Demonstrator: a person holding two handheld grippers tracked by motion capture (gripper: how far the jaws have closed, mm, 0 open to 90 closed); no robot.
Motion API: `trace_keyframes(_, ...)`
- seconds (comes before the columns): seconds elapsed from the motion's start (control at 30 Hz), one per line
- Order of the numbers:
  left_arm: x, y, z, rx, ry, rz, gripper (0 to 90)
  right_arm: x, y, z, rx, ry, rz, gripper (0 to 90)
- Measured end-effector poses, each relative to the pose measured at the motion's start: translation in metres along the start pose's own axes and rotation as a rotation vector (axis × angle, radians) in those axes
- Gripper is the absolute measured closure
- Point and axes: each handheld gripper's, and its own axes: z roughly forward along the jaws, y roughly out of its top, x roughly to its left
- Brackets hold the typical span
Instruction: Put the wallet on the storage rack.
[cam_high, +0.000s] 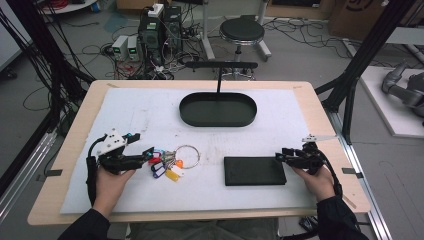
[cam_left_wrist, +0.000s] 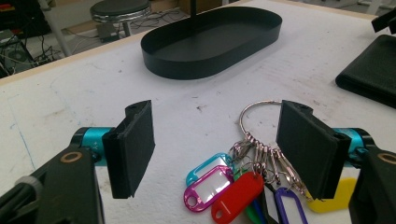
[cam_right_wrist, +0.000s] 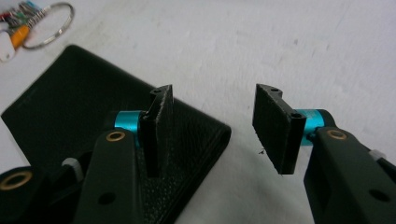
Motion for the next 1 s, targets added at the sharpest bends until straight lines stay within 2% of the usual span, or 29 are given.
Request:
trace_keyframes(0.03, -0.001, 0.0, 0.0, 0.005, -0.001, 0.006, 27.8, -0.001, -0.001, 0.005, 0.045, 0.018, 0.013, 48.9)
trace_keyframes(0.1, -0.002, 0.0, 0.001, 0.009, 0.0, 0.013, 27.8, -0.001, -0.002, 0.006, 0.052, 0.022, 0.028, 49.0)
trace_keyframes(0.17, -0.003, 0.001, 0.002, 0.011, 0.0, 0.022, 27.8, -0.005, -0.002, 0.006, 0.062, 0.068, 0.07, 57.2)
trace_keyframes(0.23, -0.005, 0.001, 0.003, 0.017, -0.003, 0.032, 27.8, -0.005, -0.003, 0.007, 0.064, 0.08, 0.082, 57.4)
trace_keyframes(0.33, -0.006, 0.001, 0.005, 0.023, -0.006, 0.036, 27.8, -0.004, -0.002, 0.006, 0.071, 0.07, 0.083, 60.4)
trace_keyframes(0.63, -0.011, 0.004, 0.008, 0.018, -0.02, 0.036, 27.8, -0.001, 0.0, 0.002, 0.05, 0.032, 0.051, 73.1)
trace_keyframes(0.8, -0.014, 0.007, 0.011, 0.007, -0.037, 0.035, 27.8, 0.005, 0.003, -0.003, -0.004, 0.035, 0.026, 76.5)
trace_keyframes(0.87, -0.016, 0.01, 0.012, -0.013, -0.059, 0.007, 27.8, 0.009, 0.005, -0.006, -0.041, 0.039, -0.007, 77.0)
trace_keyframes(0.9, -0.018, 0.013, 0.013, -0.027, -0.075, -0.001, 27.8, 0.014, 0.006, -0.009, -0.073, 0.043, -0.046, 77.6)
trace_keyframes(0.93, -0.018, 0.013, 0.013, -0.027, -0.075, -0.001, 27.8, 0.014, 0.006, -0.009, -0.073, 0.043, -0.046, 77.6)
trace_keyframes(0.97, -0.02, 0.015, 0.014, -0.033, -0.082, 0.004, 27.8, 0.018, 0.007, -0.013, -0.111, 0.051, -0.09, 77.9)
trace_keyframes(1.0, -0.023, 0.016, 0.016, -0.036, -0.092, 0.01, 27.8, 0.018, 0.007, -0.013, -0.111, 0.051, -0.09, 77.9)
